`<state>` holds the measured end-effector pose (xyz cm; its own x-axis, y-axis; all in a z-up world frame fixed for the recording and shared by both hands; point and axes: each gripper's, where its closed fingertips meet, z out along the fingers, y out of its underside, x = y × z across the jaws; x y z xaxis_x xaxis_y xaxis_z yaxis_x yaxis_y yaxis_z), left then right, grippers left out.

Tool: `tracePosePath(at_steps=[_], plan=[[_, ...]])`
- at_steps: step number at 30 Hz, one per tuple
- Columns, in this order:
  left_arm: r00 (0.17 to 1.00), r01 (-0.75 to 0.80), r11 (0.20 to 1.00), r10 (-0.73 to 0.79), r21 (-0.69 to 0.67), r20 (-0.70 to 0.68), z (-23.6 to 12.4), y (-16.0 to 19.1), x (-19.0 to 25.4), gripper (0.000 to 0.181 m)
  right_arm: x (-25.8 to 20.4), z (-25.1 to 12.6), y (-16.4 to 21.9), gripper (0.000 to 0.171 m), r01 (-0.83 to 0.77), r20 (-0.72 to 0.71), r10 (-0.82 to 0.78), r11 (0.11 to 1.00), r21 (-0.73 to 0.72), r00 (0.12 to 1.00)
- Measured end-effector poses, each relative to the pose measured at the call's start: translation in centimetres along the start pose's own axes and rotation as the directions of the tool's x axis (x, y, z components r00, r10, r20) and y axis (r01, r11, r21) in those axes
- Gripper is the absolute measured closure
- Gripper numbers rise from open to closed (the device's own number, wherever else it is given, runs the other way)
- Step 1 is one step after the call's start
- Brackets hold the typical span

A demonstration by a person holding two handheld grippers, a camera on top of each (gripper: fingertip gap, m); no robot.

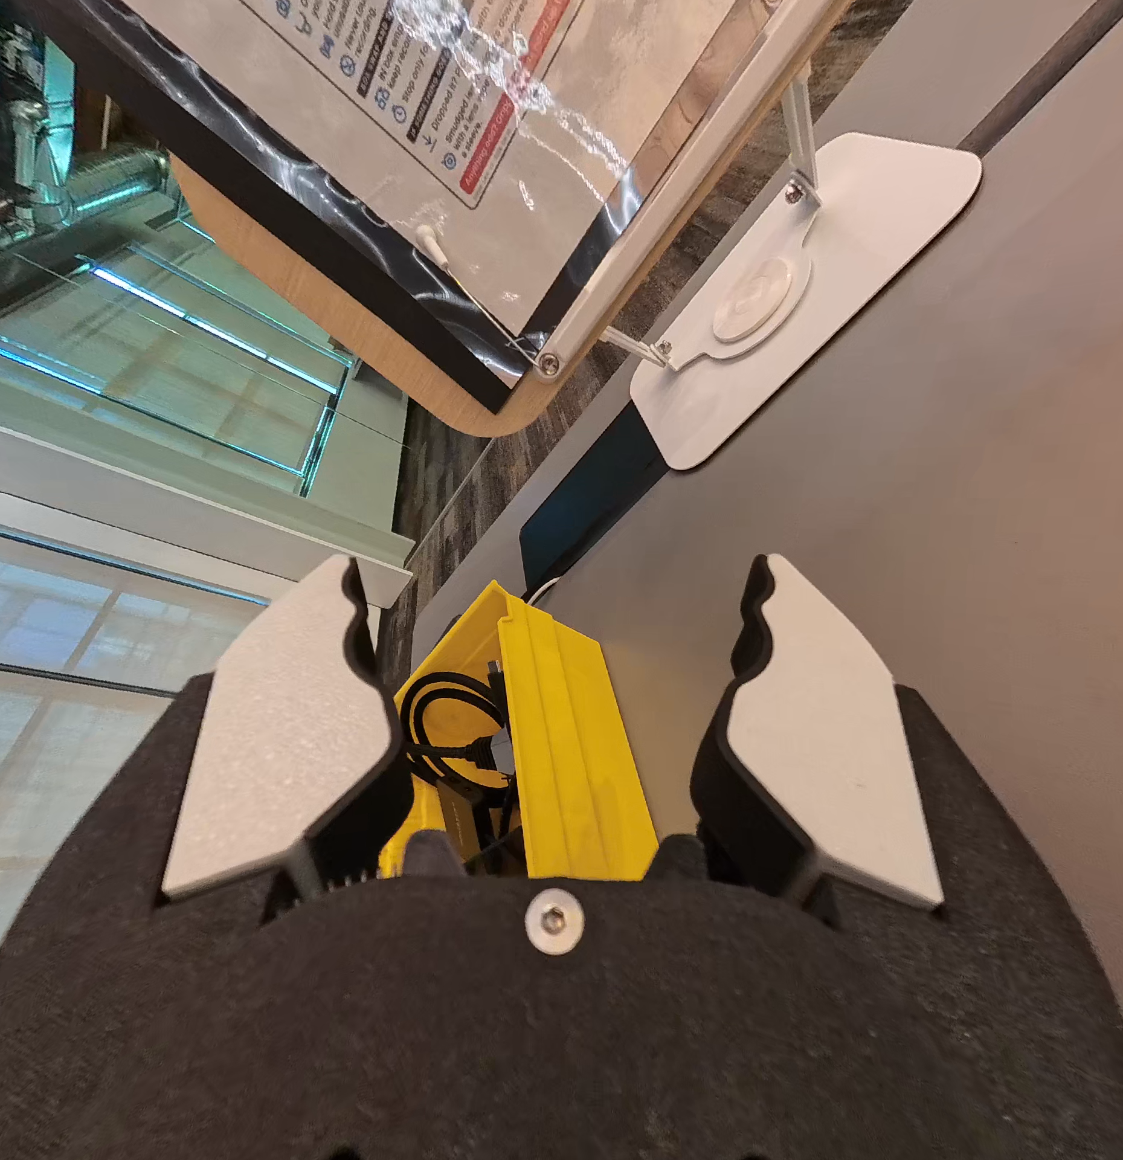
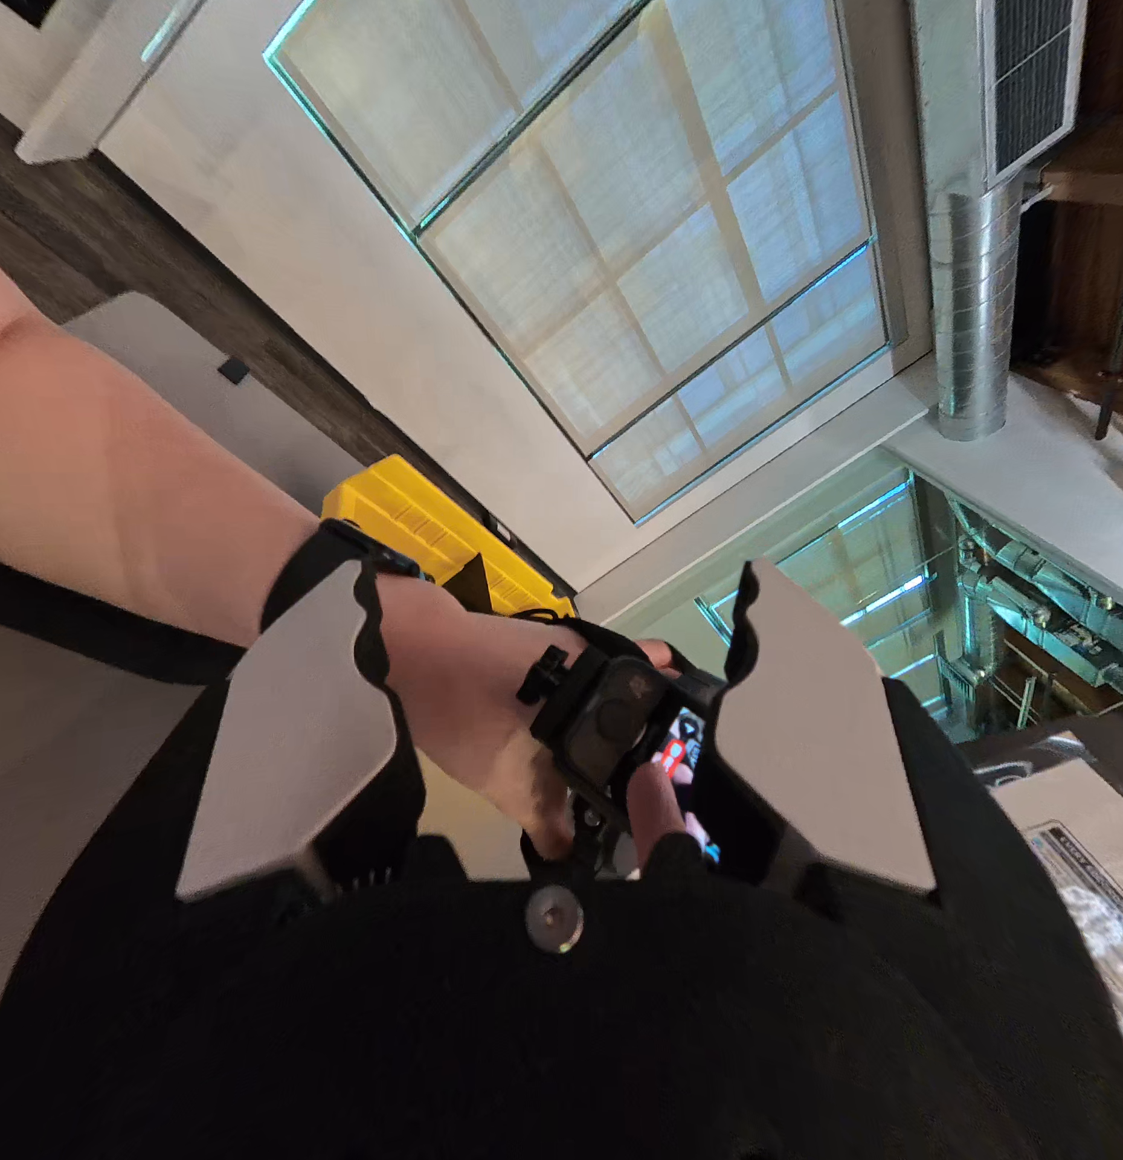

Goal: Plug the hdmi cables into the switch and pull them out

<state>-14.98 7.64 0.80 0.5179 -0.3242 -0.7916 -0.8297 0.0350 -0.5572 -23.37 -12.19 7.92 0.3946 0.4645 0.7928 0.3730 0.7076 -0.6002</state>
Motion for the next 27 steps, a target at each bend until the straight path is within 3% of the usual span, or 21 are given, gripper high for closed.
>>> tracePosePath(at_steps=[6,10,14,17,19,21,25,27], plan=[[1.0,0.02,1.0,-0.02,0.01,-0.024,-0.4,-0.3,0.0,0.069,0.9,-1.3,-2.8,0.065,0.019,-0.019,-0.018,0.997,0.08,1.0],[0.998,0.049,0.998,-0.048,0.026,-0.04,-0.6,-0.4,-0.4,0.069,4.5,-3.2,-3.8,0.065,-0.007,-0.118,0.021,0.992,0.124,0.993],[0.991,0.103,0.994,-0.098,0.048,-0.091,-0.9,-0.8,-0.4,0.069,11.7,-7.2,-2.6,0.067,-0.102,-0.328,0.147,0.983,0.149,0.933],[0.98,0.163,0.982,-0.15,0.096,-0.134,-1.5,-1.6,-0.5,0.069,18.3,-11.3,3.0,0.075,-0.27,-0.591,0.25,0.961,0.057,0.767],[0.963,0.234,0.958,-0.205,0.167,-0.173,-2.3,-2.9,-0.8,0.069,21.4,-15.0,10.2,0.077,-0.459,-0.774,0.181,0.875,-0.155,0.607],[0.935,0.334,0.899,-0.279,0.284,-0.219,-4.0,-5.0,-1.4,0.07,22.1,-19.1,16.9,0.077,-0.607,-0.851,0.005,0.704,-0.37,0.525],[0.918,0.393,0.701,-0.334,0.594,-0.213,-9.8,-9.4,-2.5,0.069,19.3,-23.2,25.6,0.077,-0.694,-0.77,-0.228,0.335,-0.637,0.596],[0.941,0.328,0.617,-0.276,0.715,-0.194,-13.2,-11.2,-1.5,0.07,17.2,-22.3,27.8,0.077,-0.653,-0.693,-0.25,0.233,-0.721,0.676]])
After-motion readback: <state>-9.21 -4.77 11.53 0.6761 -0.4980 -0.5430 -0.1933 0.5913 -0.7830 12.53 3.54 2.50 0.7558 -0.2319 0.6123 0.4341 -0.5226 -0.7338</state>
